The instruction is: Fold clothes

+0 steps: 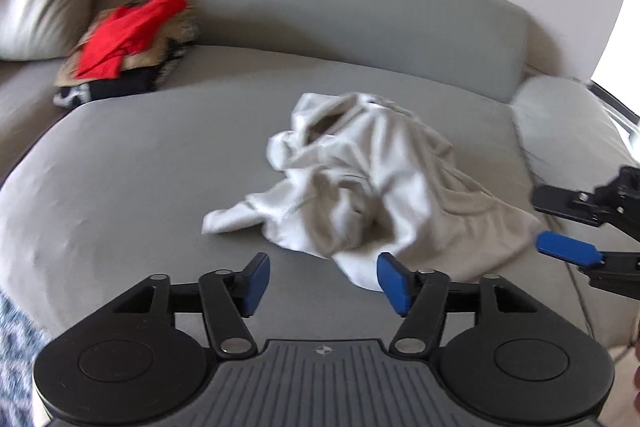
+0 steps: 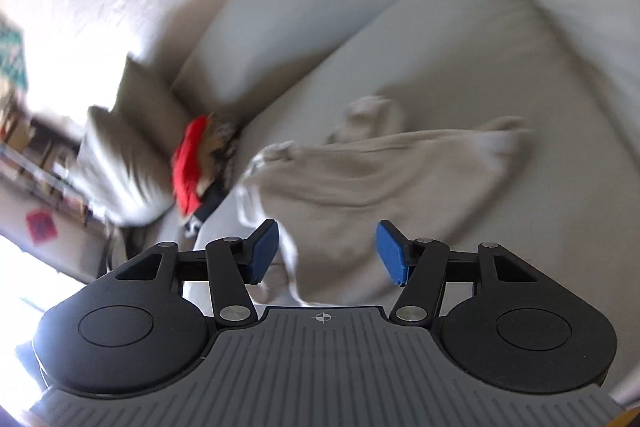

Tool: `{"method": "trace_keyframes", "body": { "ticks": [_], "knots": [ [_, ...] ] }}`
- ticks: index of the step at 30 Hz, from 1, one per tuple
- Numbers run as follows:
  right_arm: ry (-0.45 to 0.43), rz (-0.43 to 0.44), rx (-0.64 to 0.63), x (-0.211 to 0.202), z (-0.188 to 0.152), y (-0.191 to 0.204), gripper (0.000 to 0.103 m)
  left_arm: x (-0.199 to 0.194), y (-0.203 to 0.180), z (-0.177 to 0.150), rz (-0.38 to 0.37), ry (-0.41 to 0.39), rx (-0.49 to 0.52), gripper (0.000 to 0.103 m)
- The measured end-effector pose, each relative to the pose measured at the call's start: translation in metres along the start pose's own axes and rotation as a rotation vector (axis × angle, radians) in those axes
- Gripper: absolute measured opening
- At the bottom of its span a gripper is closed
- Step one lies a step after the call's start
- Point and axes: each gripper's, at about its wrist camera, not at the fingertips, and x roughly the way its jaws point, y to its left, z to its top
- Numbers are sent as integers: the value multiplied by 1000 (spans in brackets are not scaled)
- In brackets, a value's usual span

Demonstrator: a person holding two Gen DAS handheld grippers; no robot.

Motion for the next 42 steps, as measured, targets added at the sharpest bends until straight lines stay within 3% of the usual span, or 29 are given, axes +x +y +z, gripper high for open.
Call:
{"method": "trace_keyframes", "body": {
  "ticks": [4, 5, 6, 7, 8, 11, 15, 18, 20, 21, 22, 25, 30, 34, 39, 42],
  "knots": [
    [51, -25, -192, 43, -3, 30, 64, -4, 23, 4, 25, 15, -112, 62],
    [61, -46, -245, 53, -5, 37, 58, -6, 30, 5, 30, 18, -135, 62],
    [60, -77, -297, 61, -8, 42, 49, -7, 36, 5, 36, 21, -158, 62],
    [52, -113, -350, 68, -11, 46, 14, -8, 40, 5, 36, 24, -174, 62],
    [49, -155, -378, 73, -14, 49, 3, -9, 44, 5, 33, 26, -188, 62],
    [4, -156, -390, 59, -21, 51, 2, -13, 51, 4, 16, 30, -204, 62],
    [-26, -68, -556, 11, -54, 73, 2, -23, 55, 2, -4, 10, -213, 62],
    [139, -67, -718, -3, -105, 79, 2, -30, 60, 1, -21, -4, -229, 64],
    [266, -95, -750, -7, -132, 71, 3, -30, 61, -1, -23, 11, -237, 64],
    [292, -103, -744, -11, -138, 67, 7, -29, 60, -3, -24, 23, -238, 64],
    [319, -112, -737, -15, -144, 64, 17, -27, 60, -6, -34, 36, -243, 64],
    [238, -134, -611, -40, -135, 53, 44, -22, 62, -15, -74, 83, -288, 63],
    [73, -144, -301, -70, -104, 19, 44, -12, 74, -21, -94, 110, -421, 62],
    [46, -132, -107, -77, -90, -11, 46, -4, 79, -27, -127, 69, -444, 59],
    [47, -128, -30, -73, -91, -29, 46, 22, 70, -29, -222, 95, -284, 57],
    [54, -133, -31, -70, -92, -30, 46, 28, 62, -31, -199, 65, -201, 49]
  ]
}}
